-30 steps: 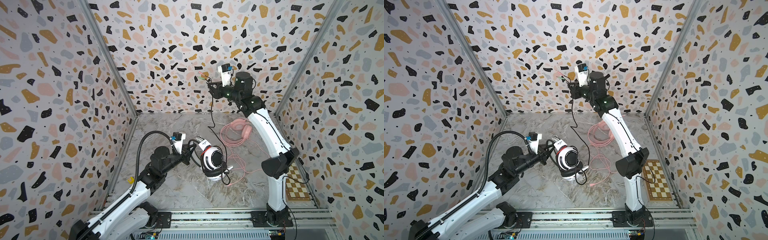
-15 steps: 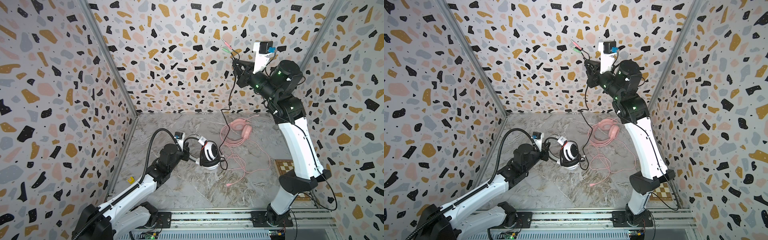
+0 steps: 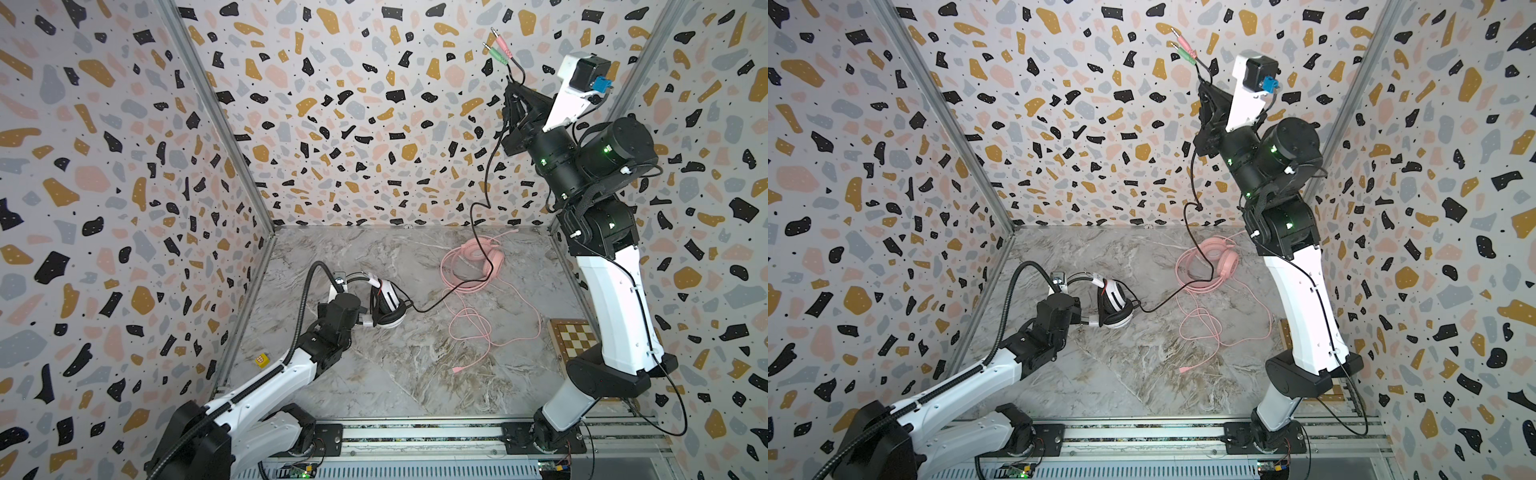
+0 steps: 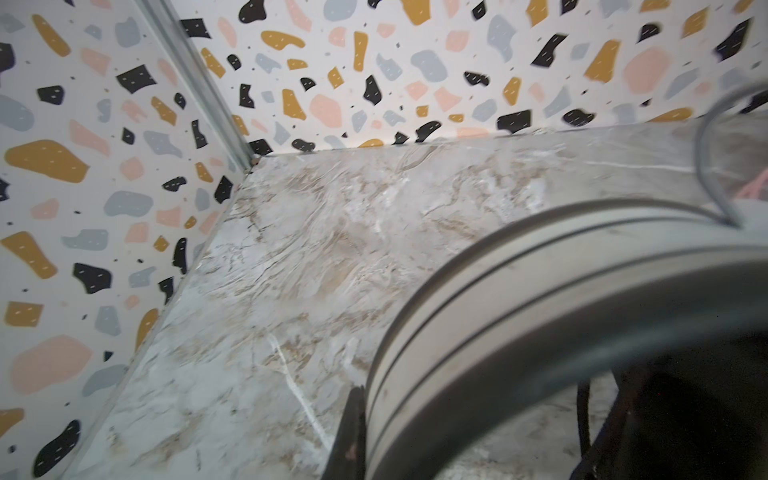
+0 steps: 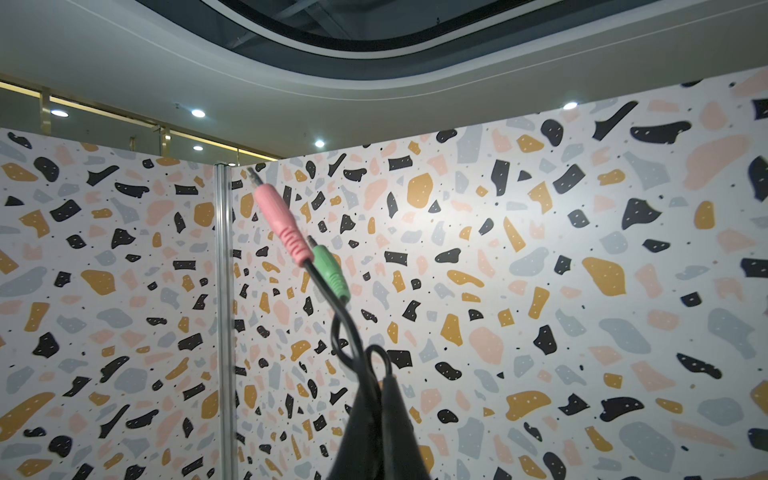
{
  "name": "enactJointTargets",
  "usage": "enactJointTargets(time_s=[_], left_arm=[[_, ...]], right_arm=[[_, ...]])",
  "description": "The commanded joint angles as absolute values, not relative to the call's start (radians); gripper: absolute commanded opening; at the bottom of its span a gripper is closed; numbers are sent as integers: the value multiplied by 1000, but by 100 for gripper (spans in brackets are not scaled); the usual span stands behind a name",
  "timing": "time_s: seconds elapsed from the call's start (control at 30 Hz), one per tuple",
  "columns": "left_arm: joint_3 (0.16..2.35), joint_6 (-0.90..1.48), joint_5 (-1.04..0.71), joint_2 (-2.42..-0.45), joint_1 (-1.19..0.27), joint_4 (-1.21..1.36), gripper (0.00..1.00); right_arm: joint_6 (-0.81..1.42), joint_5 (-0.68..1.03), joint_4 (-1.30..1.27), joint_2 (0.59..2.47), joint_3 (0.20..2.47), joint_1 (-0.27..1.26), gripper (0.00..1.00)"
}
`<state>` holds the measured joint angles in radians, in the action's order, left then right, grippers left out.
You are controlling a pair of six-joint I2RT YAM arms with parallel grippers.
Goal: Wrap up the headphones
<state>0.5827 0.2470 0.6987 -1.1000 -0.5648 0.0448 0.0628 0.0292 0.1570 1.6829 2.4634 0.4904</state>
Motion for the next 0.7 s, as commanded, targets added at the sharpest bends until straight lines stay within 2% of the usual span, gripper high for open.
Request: enactJointTargets(time_s=[0.0, 0.23, 0.4, 0.57, 0.67], left_arm=[[632, 262, 824, -1126, -556, 127, 0], [608, 171, 779, -1108, -554, 179, 0], [515, 131, 718, -1022, -553, 282, 0], [474, 101, 699, -980, -553, 290, 0], [497, 109, 602, -995, -552, 272, 0]], right_arm=[[-12, -41, 7, 1659, 2506, 491, 0], [-81, -10, -258, 1680, 2509, 472, 0], [-40, 9, -451, 1706, 2536, 408, 0], [88, 19, -510, 1695, 2540, 323, 0], [124, 63, -491, 1691, 2540, 313, 0]])
